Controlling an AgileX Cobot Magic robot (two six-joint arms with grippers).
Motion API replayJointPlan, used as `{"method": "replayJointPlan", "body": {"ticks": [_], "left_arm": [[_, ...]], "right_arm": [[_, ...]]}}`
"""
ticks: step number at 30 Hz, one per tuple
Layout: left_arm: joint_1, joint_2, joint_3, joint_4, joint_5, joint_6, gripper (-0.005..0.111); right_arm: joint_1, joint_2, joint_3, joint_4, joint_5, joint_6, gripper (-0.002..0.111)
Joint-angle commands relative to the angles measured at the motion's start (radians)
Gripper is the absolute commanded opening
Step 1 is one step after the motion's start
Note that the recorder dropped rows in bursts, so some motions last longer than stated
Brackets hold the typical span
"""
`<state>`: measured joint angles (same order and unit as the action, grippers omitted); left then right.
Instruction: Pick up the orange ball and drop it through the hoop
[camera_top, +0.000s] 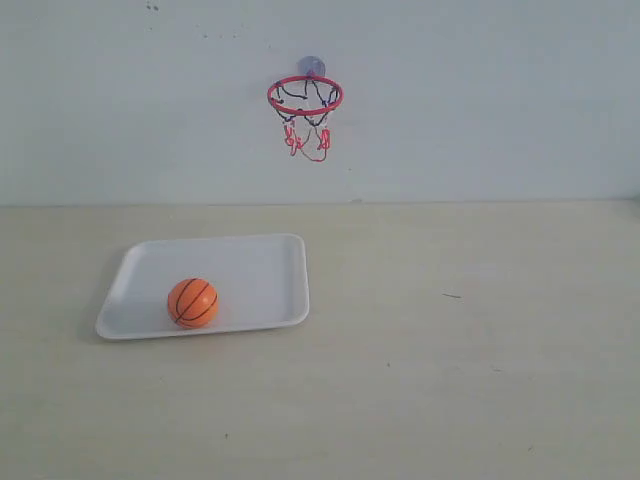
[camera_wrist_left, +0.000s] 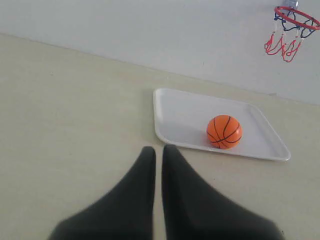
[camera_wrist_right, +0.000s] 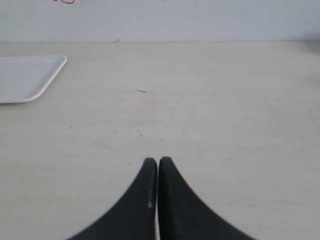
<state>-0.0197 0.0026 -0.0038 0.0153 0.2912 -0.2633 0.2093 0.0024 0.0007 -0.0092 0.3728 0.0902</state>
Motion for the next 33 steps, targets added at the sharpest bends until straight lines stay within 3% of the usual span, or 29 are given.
{"method": "replayJointPlan", "body": {"ticks": [1, 14, 16, 19, 22, 23, 24, 26, 27, 29, 30, 33], "left_arm": [[-0.002, -0.003, 0.004, 0.006, -0.003, -0.006, 0.004], [-0.002, -0.003, 0.004, 0.033, -0.012, 0.039, 0.004], [-0.002, -0.003, 0.004, 0.08, -0.104, 0.142, 0.004], [-0.002, -0.003, 0.004, -0.025, -0.458, 0.072, 0.004], [-0.002, -0.003, 0.004, -0.015, -0.787, 0.084, 0.004], [-0.002, -0.003, 0.004, -0.021, -0.824, 0.073, 0.004], [-0.002, -0.003, -0.023, -0.053, -0.747, -0.012, 0.004], [-0.002, 0.078, -0.143, -0.035, -0.524, 0.003, 0.004], [-0.002, 0.135, -0.184, -0.015, -0.476, 0.008, 0.004], [-0.002, 0.33, -0.329, 0.004, -0.291, -0.016, 0.004], [-0.002, 0.469, -0.441, -0.006, -0.087, -0.053, 0.004], [-0.002, 0.689, -0.609, -0.015, 0.182, -0.042, 0.004]], "right_arm": [[0.0, -0.002, -0.001, 0.001, -0.005, -0.003, 0.0], [0.0, -0.002, -0.001, 0.001, -0.005, -0.003, 0.0], [0.0, -0.002, -0.001, 0.001, -0.005, -0.003, 0.0], [0.0, -0.002, -0.001, 0.001, -0.005, -0.003, 0.0], [0.0, -0.002, -0.001, 0.001, -0.005, -0.003, 0.0], [0.0, -0.002, -0.001, 0.001, -0.005, -0.003, 0.0], [0.0, -0.002, -0.001, 0.001, -0.005, -0.003, 0.0], [0.0, -0.002, -0.001, 0.001, -0.005, -0.003, 0.0], [0.0, -0.002, -0.001, 0.001, -0.005, -0.003, 0.0], [0.0, -0.002, -0.001, 0.001, -0.006, -0.003, 0.0], [0.0, -0.002, -0.001, 0.001, -0.006, -0.003, 0.0], [0.0, -0.002, -0.001, 0.001, -0.006, -0.003, 0.0]]}}
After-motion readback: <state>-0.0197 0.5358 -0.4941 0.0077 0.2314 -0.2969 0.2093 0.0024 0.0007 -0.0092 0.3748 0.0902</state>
